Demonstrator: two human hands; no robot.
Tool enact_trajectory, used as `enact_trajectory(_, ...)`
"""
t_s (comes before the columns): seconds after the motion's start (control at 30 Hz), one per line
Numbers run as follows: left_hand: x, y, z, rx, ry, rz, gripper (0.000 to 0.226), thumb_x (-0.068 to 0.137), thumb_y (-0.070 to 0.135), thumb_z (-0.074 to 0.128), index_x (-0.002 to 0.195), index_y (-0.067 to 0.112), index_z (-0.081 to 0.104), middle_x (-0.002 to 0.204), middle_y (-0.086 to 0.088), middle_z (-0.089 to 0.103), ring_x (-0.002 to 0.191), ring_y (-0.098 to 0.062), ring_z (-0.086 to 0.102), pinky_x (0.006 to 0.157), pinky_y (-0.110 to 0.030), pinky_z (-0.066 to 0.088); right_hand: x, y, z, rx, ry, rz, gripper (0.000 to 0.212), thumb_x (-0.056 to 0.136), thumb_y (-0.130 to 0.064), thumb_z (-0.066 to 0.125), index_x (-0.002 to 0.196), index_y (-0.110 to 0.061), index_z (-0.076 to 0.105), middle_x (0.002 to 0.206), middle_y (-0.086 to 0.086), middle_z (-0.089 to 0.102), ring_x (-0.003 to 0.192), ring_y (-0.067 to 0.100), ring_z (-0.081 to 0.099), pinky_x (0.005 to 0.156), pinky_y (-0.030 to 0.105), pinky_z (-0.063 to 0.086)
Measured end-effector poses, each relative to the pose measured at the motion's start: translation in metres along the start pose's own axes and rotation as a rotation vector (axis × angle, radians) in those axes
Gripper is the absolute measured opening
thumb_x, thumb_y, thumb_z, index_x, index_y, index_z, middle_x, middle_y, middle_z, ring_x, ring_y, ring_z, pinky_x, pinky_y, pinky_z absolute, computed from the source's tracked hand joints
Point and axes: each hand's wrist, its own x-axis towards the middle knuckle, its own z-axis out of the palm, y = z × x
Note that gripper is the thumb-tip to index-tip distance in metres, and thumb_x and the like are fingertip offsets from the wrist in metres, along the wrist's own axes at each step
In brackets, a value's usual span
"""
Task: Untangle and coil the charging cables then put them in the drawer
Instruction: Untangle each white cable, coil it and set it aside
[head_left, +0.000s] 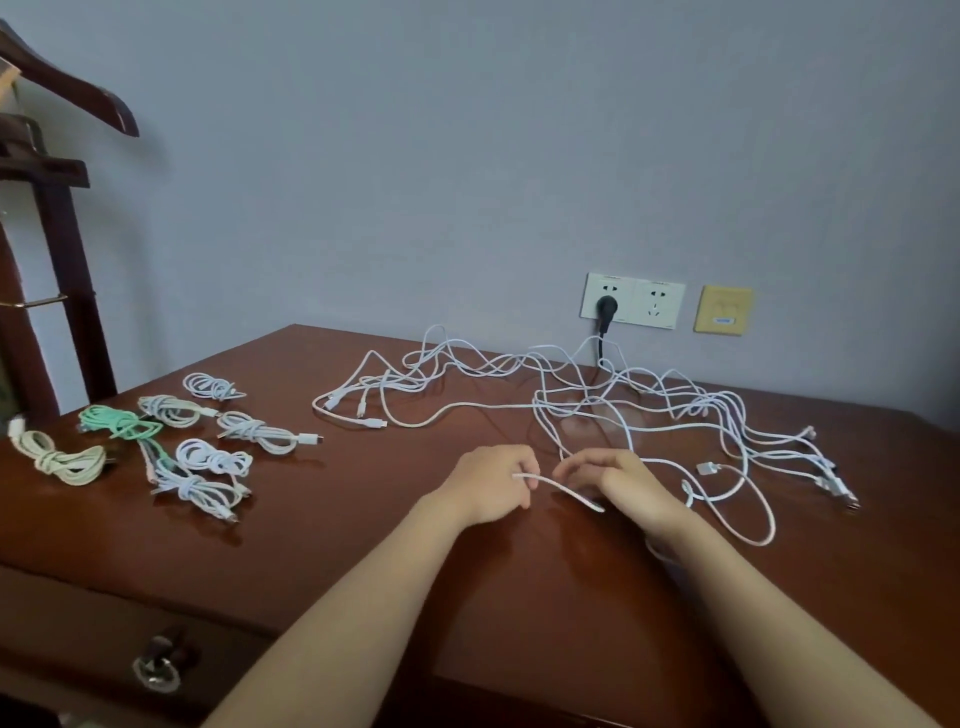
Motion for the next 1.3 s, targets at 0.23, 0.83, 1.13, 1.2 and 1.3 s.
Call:
enact_trajectory(0.23,0.037,0.013,0.035,-0.176,0.202,-0.076,0.022,0.077,0.003,0.049,0.073,0.024,0.050,0.093,0.000,0.070,0.093,-0.022,0.059,0.071,-0.027,0.037,-0.004,0.013,-0.002,-0.022,0.092,-0.122,0.025,0.075,-0.032,0.049,0.078,-0.021,0.072,0.074,-0.001,0.065,0.074,0.007,0.055,0.077,0.023,0.041)
enact_trajectory(0.83,0.090,0.050,0.071,-0.389,0.226,0.287,0.039,0.084,-0.004,0.042,0.068,0.030,0.053,0.070,0.011,0.062,0.070,-0.003,0.058,0.071,-0.014,0.042,0.032,0.017,-0.068,0.992,0.242,0.101,0.034,0.086,0.005,0.025,0.084,-0.005,0.057,0.084,0.012,0.061,0.076,0.019,0.060,0.055,0.021,0.053)
enact_trajectory(1.13,0.085,0.050,0.079,-0.053,0.064,0.471,0.022,0.090,0.017,0.050,0.108,0.027,0.056,0.095,0.010,0.052,0.094,-0.011,0.047,0.087,-0.028,0.040,0.028,0.008,-0.098,0.278,0.478,0.131,0.043,0.079,0.012,0.022,0.078,-0.012,0.058,0.083,0.009,0.061,0.066,0.019,0.060,0.058,0.027,0.049)
enact_trajectory(1.2,0.085,0.051,0.079,-0.034,0.117,0.442,0.027,0.091,0.012,0.047,0.111,0.027,0.057,0.097,0.008,0.050,0.097,-0.013,0.047,0.089,-0.029,0.040,0.024,0.009,-0.105,0.215,0.563,0.148,0.042,0.080,0.011,0.022,0.071,-0.010,0.057,0.076,0.010,0.060,0.060,0.020,0.055,0.056,0.028,0.044)
enact_trajectory(1.3,0.086,0.054,0.077,-0.069,0.206,0.383,0.033,0.092,0.008,0.041,0.119,0.023,0.054,0.103,0.010,0.045,0.100,-0.009,0.045,0.090,-0.021,0.036,0.021,0.013,-0.112,0.060,0.581,0.212,0.038,0.082,0.009,0.028,0.065,-0.009,0.058,0.068,0.010,0.058,0.055,0.022,0.050,0.051,0.026,0.043)
